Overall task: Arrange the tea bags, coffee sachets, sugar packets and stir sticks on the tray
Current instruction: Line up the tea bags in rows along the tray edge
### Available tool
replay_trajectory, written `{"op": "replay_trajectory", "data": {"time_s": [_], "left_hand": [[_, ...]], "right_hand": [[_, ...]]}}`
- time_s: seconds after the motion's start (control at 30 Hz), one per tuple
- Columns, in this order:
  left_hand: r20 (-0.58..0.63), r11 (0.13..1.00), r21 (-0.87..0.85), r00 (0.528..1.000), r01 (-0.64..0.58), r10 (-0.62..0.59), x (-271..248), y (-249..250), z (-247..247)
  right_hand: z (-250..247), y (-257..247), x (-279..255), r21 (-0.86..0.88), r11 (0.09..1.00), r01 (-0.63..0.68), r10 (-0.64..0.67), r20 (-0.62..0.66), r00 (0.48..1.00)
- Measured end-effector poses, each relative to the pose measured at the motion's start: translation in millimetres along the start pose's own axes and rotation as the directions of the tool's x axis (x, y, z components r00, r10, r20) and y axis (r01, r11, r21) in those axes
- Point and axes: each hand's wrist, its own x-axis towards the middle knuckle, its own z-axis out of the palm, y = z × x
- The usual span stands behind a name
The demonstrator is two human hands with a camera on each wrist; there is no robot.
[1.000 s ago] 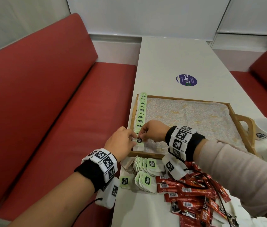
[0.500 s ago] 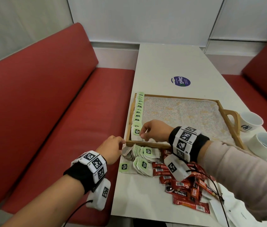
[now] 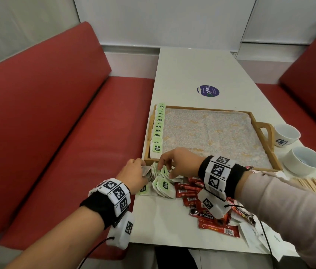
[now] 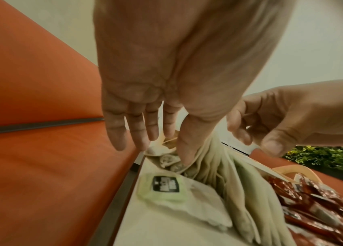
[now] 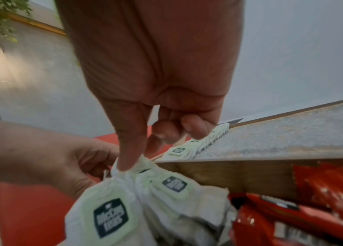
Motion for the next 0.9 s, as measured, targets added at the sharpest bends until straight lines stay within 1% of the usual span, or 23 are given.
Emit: {"op": "replay_trajectory", "data": {"time_s": [0.07,0.13,0.2,0.27,0.37,0.43,0.53,0.73,0.83,0.9], "left_hand": [[0.008,1.0,-0.004,1.0,0.006,-0.006,0,0,1],[0.021,1.0,-0.005,1.0,0.008,-0.008,0,-1,1],[0.036,1.0,0.022,0.999,0.002,-0.003,0,-2,2],[0.046,0.999,0.039,0.999,-0.006,0.004,1,-2,3],[0.051,0.999,0.037,0.998,-0.024,0.022,1,-2,4],[0.052,0.999,0.027,0.998,-0.033,0.031,0,-1,4],[0.056,0.999,0.019,0.998,-0.028,0.027,-2,-1,3],[0.061,0.999,0.01,0.998,-0.036,0.035,-4,5,6],[0.07,0.999,-0.001,0.997,-0.043,0.043,-5,9,6],[0.078,0.999,-0.004,0.996,-0.04,0.04,-5,10,6]], "right_hand": [[5,-8,-2,-0.134,0.988,0.078,-0.069,0.069,0.995],[11,-16,-3,-0.293,0.941,0.168,-0.129,0.149,0.98],[16,-22,-2,-0.407,0.885,0.227,-0.159,0.194,0.968],[19,-26,-2,-0.479,0.844,0.243,-0.163,0.203,0.966],[20,-26,0,-0.533,0.809,0.247,-0.158,0.207,0.966],[21,-24,2,-0.526,0.82,0.227,-0.149,0.187,0.971],[19,-20,1,-0.47,0.862,0.191,-0.133,0.155,0.979],[-2,-15,-1,-0.366,0.924,0.108,-0.065,0.127,0.99],[-12,-13,-1,-0.272,0.961,0.048,-0.03,0.069,0.997],[-16,-12,0,-0.236,0.971,0.047,-0.04,0.035,0.999]]}}
